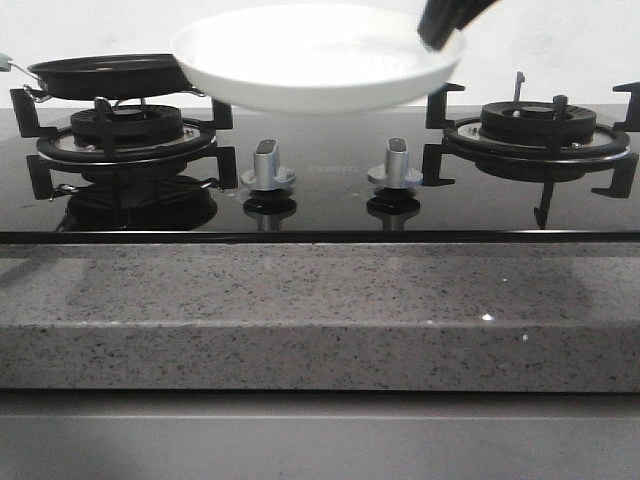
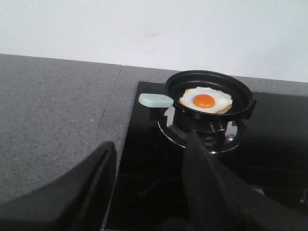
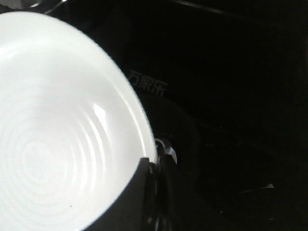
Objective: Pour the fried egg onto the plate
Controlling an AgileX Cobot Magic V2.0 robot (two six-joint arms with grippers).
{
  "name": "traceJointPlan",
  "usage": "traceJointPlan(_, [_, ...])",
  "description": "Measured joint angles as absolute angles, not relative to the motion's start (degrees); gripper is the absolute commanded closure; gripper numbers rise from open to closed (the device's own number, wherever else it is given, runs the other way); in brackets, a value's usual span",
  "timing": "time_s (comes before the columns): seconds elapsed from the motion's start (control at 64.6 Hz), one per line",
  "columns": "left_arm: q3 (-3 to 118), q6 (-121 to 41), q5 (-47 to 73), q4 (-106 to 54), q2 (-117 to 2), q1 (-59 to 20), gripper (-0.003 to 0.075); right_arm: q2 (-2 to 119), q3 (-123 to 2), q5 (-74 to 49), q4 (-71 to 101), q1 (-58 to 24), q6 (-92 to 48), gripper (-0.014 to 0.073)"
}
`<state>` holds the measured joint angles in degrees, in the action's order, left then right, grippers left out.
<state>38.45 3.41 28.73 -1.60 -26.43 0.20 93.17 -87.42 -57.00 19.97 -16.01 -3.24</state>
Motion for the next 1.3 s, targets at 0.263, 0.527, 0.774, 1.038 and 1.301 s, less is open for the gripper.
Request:
traceJointPlan(0.263, [38.5, 3.4, 28.7, -1.6, -26.4, 0.2, 0.0398, 92.3, -78.5, -52.2, 20.0, -16.0, -3.4, 0.0662])
traceJointPlan(0.527, [38.5, 3.4, 28.7, -1.6, -26.4, 0.2, 0.0398, 92.3, -78.3, -51.3, 20.0, -16.0, -3.4, 0.0662])
traceJointPlan(0.774, [38.5, 3.4, 28.7, -1.6, -26.4, 0.2, 0.0398, 92.3, -78.3, -51.1, 20.0, -16.0, -3.5, 0.0662])
traceJointPlan(1.038, [38.5, 3.4, 28.7, -1.6, -26.4, 0.2, 0.0398, 92.3, -78.2, -51.1, 20.0, -16.0, -3.5, 0.0662])
traceJointPlan(1.301, [38.5, 3.4, 28.7, -3.4, -26.4, 0.2, 0.0339, 92.3, -78.2, -51.1, 20.0, -16.0, -3.5, 0.0662])
